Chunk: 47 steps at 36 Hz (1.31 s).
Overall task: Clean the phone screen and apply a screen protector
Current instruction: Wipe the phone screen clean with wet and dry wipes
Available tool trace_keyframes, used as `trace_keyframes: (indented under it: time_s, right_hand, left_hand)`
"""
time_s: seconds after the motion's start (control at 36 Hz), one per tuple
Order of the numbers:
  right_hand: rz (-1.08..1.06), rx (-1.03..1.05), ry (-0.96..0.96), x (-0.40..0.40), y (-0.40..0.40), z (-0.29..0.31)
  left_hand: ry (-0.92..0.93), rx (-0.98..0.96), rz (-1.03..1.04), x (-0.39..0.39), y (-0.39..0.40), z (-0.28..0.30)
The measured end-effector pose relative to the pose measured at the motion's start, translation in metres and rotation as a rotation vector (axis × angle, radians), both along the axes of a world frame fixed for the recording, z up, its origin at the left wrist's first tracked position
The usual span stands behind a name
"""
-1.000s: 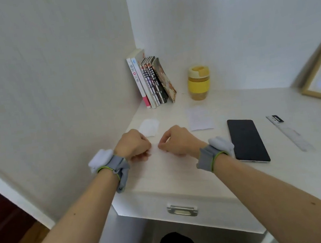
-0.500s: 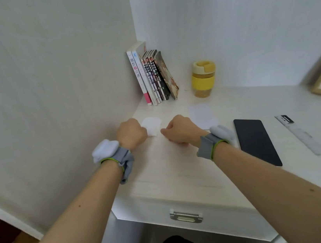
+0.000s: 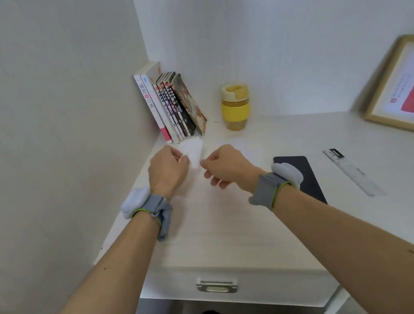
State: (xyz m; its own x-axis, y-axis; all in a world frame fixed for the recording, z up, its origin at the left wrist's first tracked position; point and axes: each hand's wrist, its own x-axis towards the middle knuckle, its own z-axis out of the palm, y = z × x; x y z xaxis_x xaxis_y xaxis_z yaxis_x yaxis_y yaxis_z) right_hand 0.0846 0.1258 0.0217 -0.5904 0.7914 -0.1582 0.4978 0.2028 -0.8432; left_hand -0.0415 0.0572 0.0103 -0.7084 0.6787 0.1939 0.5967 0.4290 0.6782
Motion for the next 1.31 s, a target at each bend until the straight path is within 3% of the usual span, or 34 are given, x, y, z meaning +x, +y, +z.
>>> trace_keyframes:
  time_s: [0.22, 0.33, 0.47, 0.56, 0.61, 0.75, 1.11, 1.31]
  right_hand:
    - [-0.262, -0.414, 0.392, 0.069, 0.018, 0.023]
    - [-0.438, -0.234, 0.52, 0.114, 0.034, 0.024]
    - [-0.581, 0.458, 0.21, 0.162, 0.047, 0.02]
    - [-0.406, 0.805, -0.088, 0.177, 0.042, 0.011]
    - [-0.186, 0.894, -0.255, 0.18, 0.041, -0.006]
    - [0.177, 0.845, -0.44, 0.187, 0.028, -0.035]
    - [0.302, 0.794, -0.609, 0.179, 0.02, -0.042]
    - [0.261, 0.613, -0.764, 0.16, 0.045, -0.032]
  left_hand:
    - [-0.366, 0.221, -0.323, 0.088, 0.02, 0.025]
    - [-0.485, 0.174, -0.439, 0.132, 0.031, 0.025]
    - [-0.303, -0.026, -0.459, 0.158, 0.039, 0.008]
    - [-0.201, -0.135, -0.418, 0.159, 0.042, -0.006]
    - [-0.151, -0.18, -0.415, 0.162, 0.041, -0.011]
    - [-0.023, -0.198, -0.424, 0.169, 0.041, -0.012]
    - [-0.142, -0.178, -0.414, 0.161, 0.042, -0.012]
    - [-0.197, -0.138, -0.388, 0.161, 0.045, -0.015]
